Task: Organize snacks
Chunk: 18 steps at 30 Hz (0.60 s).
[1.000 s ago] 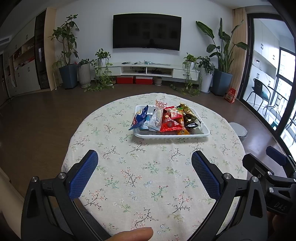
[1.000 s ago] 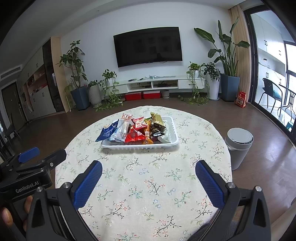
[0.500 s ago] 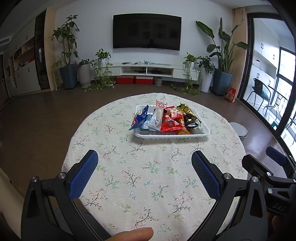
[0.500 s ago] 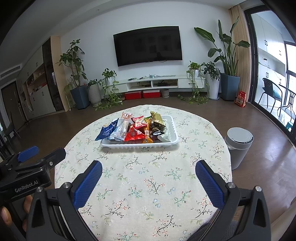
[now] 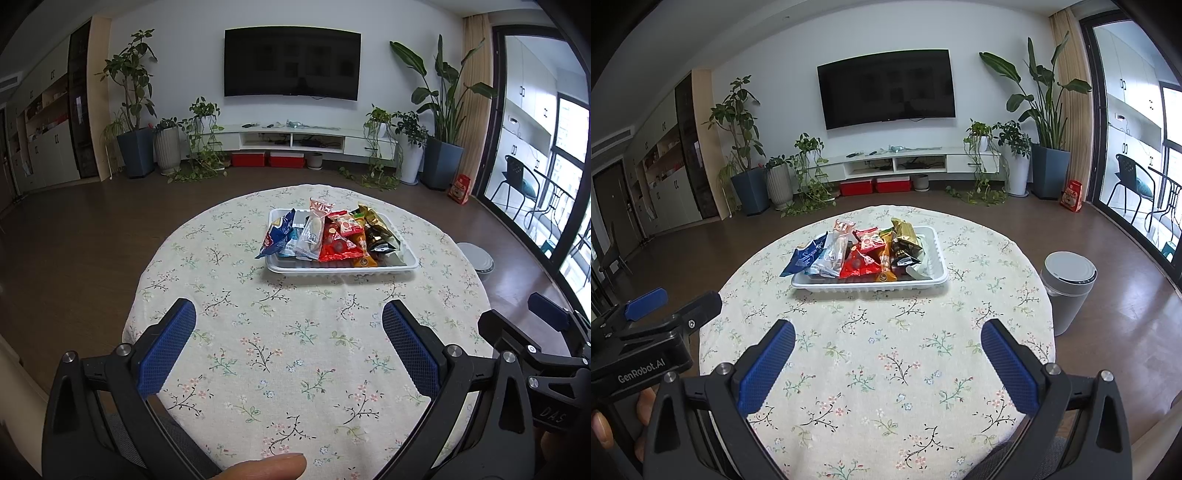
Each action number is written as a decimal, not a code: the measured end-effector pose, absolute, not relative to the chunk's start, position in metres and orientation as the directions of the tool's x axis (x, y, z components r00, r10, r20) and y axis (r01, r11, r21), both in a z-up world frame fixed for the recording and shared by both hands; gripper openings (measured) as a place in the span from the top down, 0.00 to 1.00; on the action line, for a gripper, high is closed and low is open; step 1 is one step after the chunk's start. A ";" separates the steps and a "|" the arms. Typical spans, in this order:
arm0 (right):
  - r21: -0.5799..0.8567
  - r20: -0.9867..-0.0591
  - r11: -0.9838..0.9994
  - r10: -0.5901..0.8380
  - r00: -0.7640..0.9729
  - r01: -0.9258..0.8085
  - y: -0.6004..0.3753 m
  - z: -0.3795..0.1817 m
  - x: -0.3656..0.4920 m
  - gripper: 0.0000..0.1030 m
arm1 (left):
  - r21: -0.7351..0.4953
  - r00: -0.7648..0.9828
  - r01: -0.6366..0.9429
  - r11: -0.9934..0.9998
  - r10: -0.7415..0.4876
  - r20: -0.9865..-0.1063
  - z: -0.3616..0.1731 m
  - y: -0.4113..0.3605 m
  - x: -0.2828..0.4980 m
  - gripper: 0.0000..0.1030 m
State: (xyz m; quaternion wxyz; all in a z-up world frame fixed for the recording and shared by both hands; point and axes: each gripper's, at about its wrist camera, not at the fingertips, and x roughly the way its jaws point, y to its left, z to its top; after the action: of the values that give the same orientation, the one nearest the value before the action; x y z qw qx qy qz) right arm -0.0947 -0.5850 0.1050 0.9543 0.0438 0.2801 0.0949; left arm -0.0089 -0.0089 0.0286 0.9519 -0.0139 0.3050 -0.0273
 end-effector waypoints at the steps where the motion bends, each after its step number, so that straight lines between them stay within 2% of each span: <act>1: 0.136 -0.527 0.978 0.205 0.825 -0.156 -0.584 0.106 -0.093 0.00 | -0.045 0.812 0.045 0.998 -0.063 -0.581 0.029 -0.010 -0.009 0.00; 18: 0.137 -0.531 0.978 0.207 0.822 -0.158 -0.586 0.108 -0.095 0.00 | -0.041 0.810 0.049 0.998 -0.064 -0.583 0.026 -0.009 -0.009 0.00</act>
State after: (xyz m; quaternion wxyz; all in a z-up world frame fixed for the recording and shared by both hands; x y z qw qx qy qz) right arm -0.0954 -0.5864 0.1084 0.9534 0.0433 0.2828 0.0956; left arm -0.0093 -0.0092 0.0262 0.9513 -0.0122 0.3067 -0.0298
